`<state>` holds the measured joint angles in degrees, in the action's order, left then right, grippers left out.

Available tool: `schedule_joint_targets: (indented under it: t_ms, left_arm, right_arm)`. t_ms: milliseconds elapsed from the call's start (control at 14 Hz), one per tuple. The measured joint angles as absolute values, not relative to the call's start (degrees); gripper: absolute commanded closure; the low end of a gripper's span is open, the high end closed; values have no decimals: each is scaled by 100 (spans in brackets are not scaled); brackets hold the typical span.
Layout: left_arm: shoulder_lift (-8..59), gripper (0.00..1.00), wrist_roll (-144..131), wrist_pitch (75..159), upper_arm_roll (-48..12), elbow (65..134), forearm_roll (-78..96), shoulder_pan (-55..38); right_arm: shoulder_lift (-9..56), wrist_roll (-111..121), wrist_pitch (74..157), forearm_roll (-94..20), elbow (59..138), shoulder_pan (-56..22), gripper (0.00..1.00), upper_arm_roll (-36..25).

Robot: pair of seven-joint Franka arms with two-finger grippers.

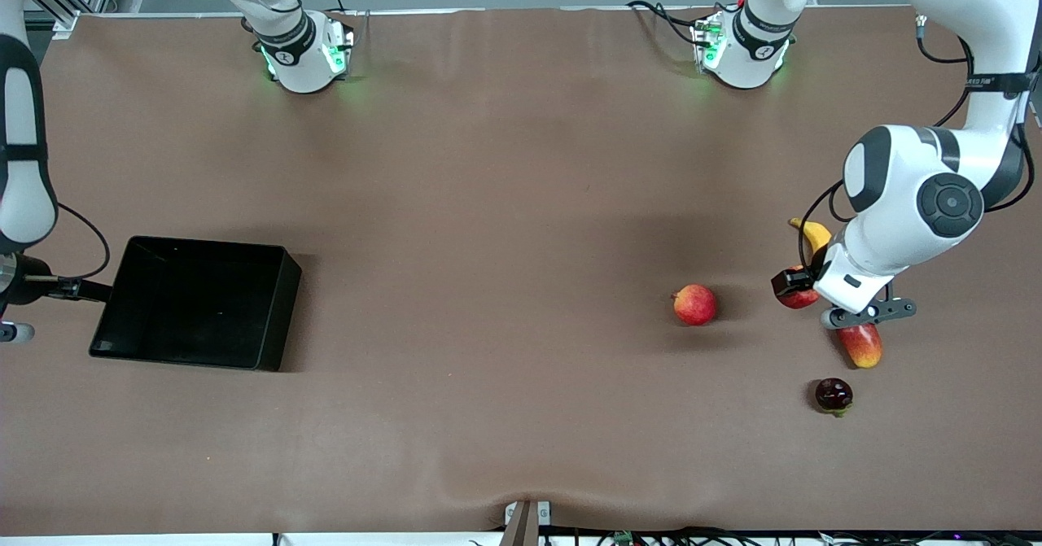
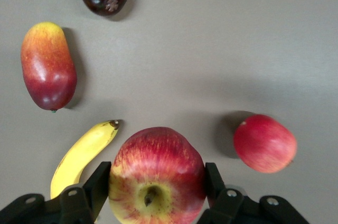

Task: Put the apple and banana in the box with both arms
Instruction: 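Grasp the apple with the left gripper while the right gripper reaches the box, then push the black box toward the fruit with the right gripper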

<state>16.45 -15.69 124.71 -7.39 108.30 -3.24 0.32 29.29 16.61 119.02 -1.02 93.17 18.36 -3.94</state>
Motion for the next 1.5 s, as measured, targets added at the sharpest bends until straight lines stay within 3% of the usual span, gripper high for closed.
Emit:
schedule_joint_targets:
  t_ms: [429, 500, 571, 643, 1500]
  left_arm:
    - [1546, 100, -1570, 12279, -861, 10582, -324, 26]
    - [1546, 100, -1570, 12275, -866, 10541, -324, 26]
    - [1547, 100, -1570, 12273, -867, 10506, -324, 26]
    - [1548, 100, -1570, 12273, -867, 10471, -324, 26]
    - [1692, 100, -1570, 12184, -861, 10198, -324, 67]
  right_arm:
    - [3746, 1949, 12308, -360, 9335, 2191, 0, -388]
    - [3774, 1949, 12308, -385, 9334, 2191, 9, -377]
    - [3781, 1949, 12307, -401, 9334, 2191, 68, -369]
    - [3780, 1950, 12299, -410, 9329, 2191, 100, -364]
    - [3760, 2043, 12272, -423, 9179, 2145, 100, -301]
